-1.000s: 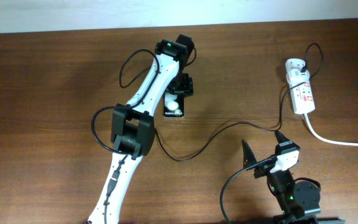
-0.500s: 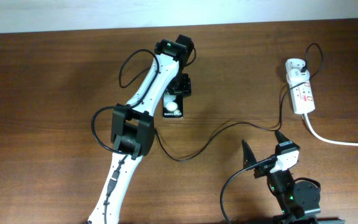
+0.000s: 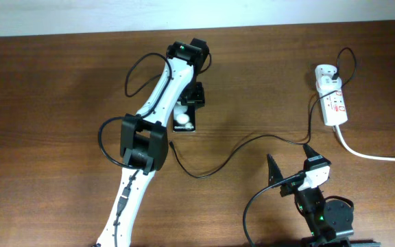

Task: Plug charger to phone and switch on socket
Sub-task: 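Lift the phone with the left gripper and carry it toward center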

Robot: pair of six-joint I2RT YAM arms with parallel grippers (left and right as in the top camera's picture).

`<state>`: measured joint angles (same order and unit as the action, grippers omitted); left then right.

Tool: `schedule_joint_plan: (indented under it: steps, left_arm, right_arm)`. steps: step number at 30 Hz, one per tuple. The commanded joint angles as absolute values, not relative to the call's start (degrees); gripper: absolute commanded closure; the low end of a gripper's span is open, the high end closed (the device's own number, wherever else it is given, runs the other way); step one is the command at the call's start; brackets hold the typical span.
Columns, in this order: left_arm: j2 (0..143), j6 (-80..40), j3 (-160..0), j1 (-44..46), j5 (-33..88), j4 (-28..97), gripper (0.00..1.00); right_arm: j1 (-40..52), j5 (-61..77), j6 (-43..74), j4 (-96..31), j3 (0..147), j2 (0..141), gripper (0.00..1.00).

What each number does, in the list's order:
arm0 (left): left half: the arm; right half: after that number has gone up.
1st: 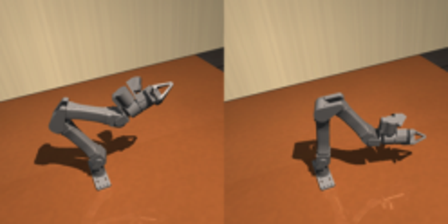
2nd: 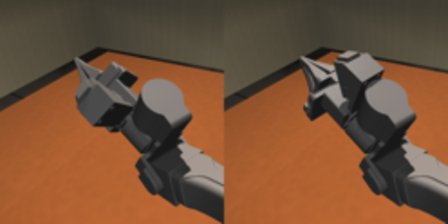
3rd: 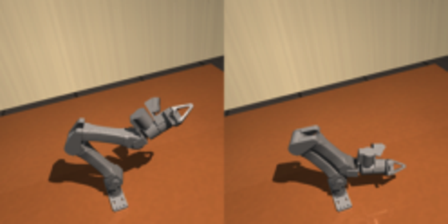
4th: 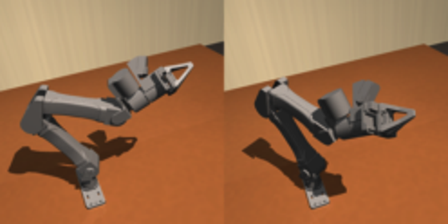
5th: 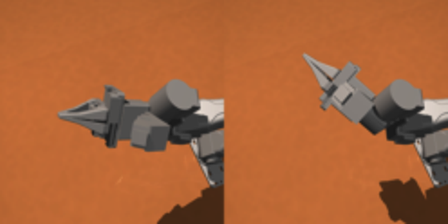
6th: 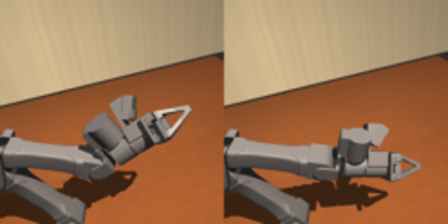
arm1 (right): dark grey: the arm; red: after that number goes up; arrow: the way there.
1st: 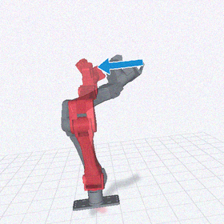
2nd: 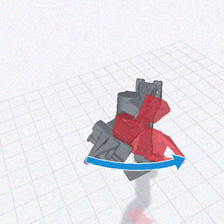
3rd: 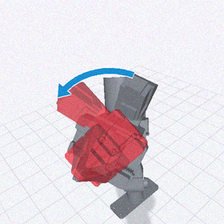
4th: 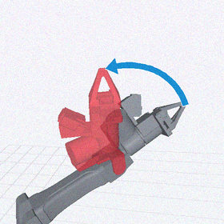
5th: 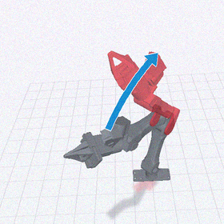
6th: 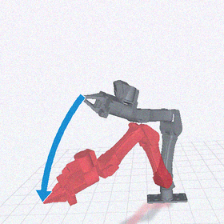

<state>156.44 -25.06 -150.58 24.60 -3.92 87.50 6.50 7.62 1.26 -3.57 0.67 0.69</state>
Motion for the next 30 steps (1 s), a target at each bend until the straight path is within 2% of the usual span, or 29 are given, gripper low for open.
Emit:
schedule_joint_plan:
  steps: [1, 7, 9, 14, 19, 22, 26, 27, 28, 29, 30]
  left_arm:
    - [150.17, -24.58, -151.46, 24.05, -5.82, 89.23, 0.48]
    - [149.32, -24.56, -151.46, 24.05, -3.22, 91.57, 0.48]
    - [149.32, -24.60, -151.46, 23.99, -1.87, 92.09, 0.54]
    - [149.21, -24.58, -151.46, 21.65, 6.76, 95.50, 0.80]
    - [149.21, -24.56, -151.46, 17.65, 14.37, 96.75, 0.84]
    - [149.21, -24.56, -151.44, 15.68, 19.42, 96.75, 1.00]
    - [149.21, -24.60, -151.44, 14.68, 22.26, 96.75, 1.00]
    - [149.21, -24.56, -151.44, 14.68, 21.96, 96.75, 0.94]
    - [149.21, -24.56, -151.44, 14.68, 21.06, 96.75, 0.50]
    - [149.18, -24.58, -151.44, 14.68, 19.75, 96.75, 0.20]
    - [148.94, -24.53, -151.44, 14.68, 16.86, 96.75, 0.01]
  right_arm:
    - [6.35, 8.38, 1.06, -3.70, 0.32, 0.19, 0.01]
    - [6.35, 8.38, 1.06, -3.70, 0.32, 0.19, 0.01]
    - [6.35, 8.38, 1.06, -3.70, 0.32, 0.19, 0.01]
    - [6.35, 8.38, 1.06, -3.70, 0.32, 0.19, 0.01]
    - [6.35, 8.38, 1.06, -3.70, 0.32, 0.19, 0.01]
    - [6.35, 8.38, 1.06, -3.70, 0.32, 0.21, 0.01]
    - [6.35, 8.38, 1.04, -3.70, 0.32, 0.19, 0.01]
    - [6.35, 8.38, 1.06, -3.70, 0.32, 0.19, 0.01]
    - [6.35, 8.38, 1.06, -3.70, 0.32, 0.19, 0.01]
    - [6.35, 8.38, 1.06, -3.70, 0.32, 0.19, 0.01]
    - [6.35, 8.38, 1.06, -3.70, 0.32, 0.19, 0.01]
